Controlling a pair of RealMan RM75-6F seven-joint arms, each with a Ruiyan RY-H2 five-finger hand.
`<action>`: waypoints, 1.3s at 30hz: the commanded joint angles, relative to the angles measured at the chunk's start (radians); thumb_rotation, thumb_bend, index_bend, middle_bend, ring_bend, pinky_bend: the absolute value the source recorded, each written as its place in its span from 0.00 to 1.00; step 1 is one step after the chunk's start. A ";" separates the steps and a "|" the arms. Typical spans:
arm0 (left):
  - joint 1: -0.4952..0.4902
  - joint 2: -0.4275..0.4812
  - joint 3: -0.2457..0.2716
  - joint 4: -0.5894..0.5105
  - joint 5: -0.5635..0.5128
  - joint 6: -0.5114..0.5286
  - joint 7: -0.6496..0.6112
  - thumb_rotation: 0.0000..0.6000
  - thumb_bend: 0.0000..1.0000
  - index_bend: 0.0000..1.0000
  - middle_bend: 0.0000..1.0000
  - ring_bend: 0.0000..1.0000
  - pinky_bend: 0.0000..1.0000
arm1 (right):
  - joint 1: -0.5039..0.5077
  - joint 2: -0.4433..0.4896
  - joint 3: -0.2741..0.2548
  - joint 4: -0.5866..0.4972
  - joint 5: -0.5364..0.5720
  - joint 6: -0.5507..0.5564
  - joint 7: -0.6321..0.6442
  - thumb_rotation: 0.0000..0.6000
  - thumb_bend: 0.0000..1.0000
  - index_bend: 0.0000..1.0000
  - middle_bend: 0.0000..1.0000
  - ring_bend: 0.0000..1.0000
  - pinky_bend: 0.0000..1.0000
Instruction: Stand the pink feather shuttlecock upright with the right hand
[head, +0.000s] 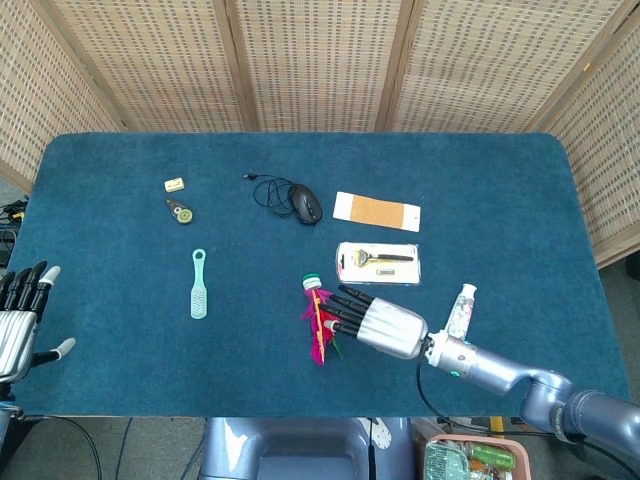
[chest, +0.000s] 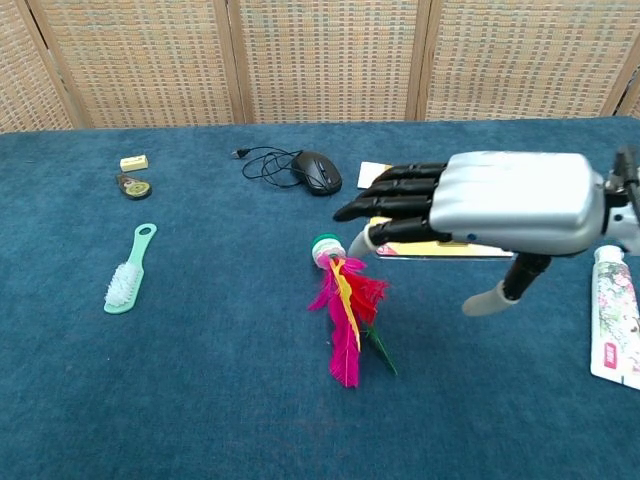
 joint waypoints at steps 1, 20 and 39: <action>-0.003 -0.001 -0.001 0.000 -0.003 -0.005 0.001 1.00 0.00 0.00 0.00 0.00 0.00 | 0.028 -0.029 -0.006 0.002 0.007 -0.030 -0.033 1.00 0.17 0.14 0.00 0.00 0.05; -0.016 0.010 -0.004 -0.001 -0.026 -0.034 -0.023 1.00 0.00 0.00 0.00 0.00 0.00 | 0.098 -0.146 -0.044 0.084 0.101 -0.048 -0.043 1.00 0.23 0.22 0.00 0.00 0.12; -0.014 0.015 0.002 -0.003 -0.018 -0.026 -0.032 1.00 0.00 0.00 0.00 0.00 0.00 | 0.105 -0.167 -0.043 0.072 0.199 -0.032 -0.066 1.00 0.43 0.62 0.10 0.00 0.13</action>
